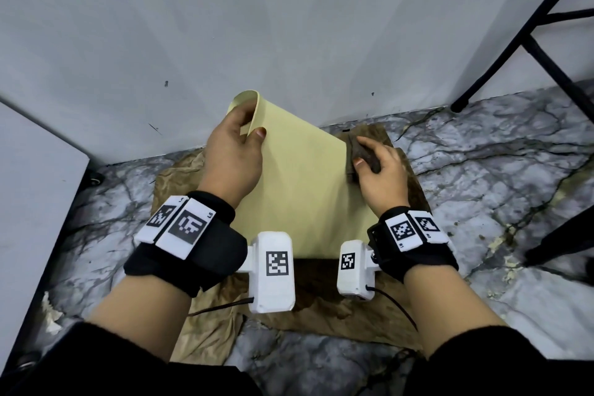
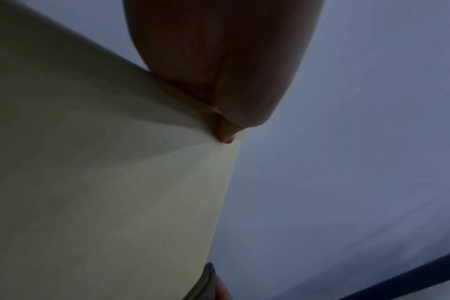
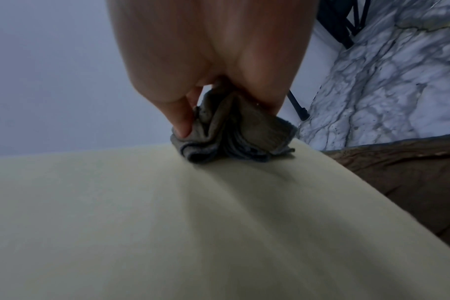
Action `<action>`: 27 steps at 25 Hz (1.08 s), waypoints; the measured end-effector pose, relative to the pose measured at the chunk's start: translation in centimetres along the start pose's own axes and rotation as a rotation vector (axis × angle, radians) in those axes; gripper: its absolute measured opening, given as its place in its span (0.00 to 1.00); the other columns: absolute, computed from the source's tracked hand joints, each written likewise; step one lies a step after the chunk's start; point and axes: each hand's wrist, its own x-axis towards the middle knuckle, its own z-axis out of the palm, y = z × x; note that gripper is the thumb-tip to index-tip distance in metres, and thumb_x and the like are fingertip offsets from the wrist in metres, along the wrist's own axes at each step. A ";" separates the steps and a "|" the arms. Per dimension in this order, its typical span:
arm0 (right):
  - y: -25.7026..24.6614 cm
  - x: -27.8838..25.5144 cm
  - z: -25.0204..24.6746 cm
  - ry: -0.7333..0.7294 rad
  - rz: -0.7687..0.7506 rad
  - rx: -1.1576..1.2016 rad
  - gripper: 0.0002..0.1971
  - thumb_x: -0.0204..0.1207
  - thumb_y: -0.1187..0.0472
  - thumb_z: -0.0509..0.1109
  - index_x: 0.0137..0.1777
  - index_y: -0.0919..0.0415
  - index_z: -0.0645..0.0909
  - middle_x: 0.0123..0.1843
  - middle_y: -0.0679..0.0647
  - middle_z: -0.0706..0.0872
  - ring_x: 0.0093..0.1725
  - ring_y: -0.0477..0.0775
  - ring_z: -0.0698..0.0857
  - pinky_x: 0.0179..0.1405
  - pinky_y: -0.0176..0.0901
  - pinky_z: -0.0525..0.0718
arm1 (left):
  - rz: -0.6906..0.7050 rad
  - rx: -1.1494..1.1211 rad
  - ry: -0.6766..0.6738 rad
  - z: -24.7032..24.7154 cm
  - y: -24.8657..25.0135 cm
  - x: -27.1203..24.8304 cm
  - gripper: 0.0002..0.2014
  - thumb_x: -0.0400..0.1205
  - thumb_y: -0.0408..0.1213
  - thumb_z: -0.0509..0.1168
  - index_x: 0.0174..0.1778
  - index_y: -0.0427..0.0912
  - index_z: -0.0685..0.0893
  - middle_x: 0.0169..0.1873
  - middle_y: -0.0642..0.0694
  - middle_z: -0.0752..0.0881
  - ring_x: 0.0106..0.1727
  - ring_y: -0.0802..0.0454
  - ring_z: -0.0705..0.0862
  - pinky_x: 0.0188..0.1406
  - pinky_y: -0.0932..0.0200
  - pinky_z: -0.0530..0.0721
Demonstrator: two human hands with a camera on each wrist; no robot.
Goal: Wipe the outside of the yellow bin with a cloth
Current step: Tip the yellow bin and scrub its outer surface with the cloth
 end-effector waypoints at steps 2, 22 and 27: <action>-0.1 -0.2 -0.1 0.004 -0.002 -0.004 0.18 0.74 0.64 0.65 0.62 0.46 0.78 0.67 0.55 0.76 0.68 0.62 0.72 0.73 0.55 0.69 | -0.023 -0.035 -0.031 0.2 0.2 0.1 0.19 0.81 0.30 0.57 0.67 0.50 0.72 0.63 0.49 0.83 0.62 0.49 0.82 0.67 0.43 0.78; -7.6 -3.3 2.1 -0.089 -0.305 0.100 0.19 0.74 0.67 0.64 0.61 0.49 0.80 0.61 0.52 0.80 0.61 0.54 0.73 0.68 0.41 0.67 | 0.191 0.003 0.054 0.8 0.4 -1.3 0.19 0.79 0.43 0.60 0.66 0.46 0.74 0.27 0.56 0.74 0.28 0.65 0.74 0.35 0.68 0.73; -8.6 -4.1 2.8 -0.134 -0.363 0.113 0.19 0.74 0.67 0.64 0.61 0.49 0.80 0.53 0.44 0.76 0.61 0.56 0.73 0.66 0.38 0.68 | 0.185 0.121 0.055 0.8 0.7 -0.9 0.19 0.82 0.37 0.58 0.70 0.40 0.71 0.25 0.56 0.70 0.25 0.71 0.74 0.27 0.76 0.70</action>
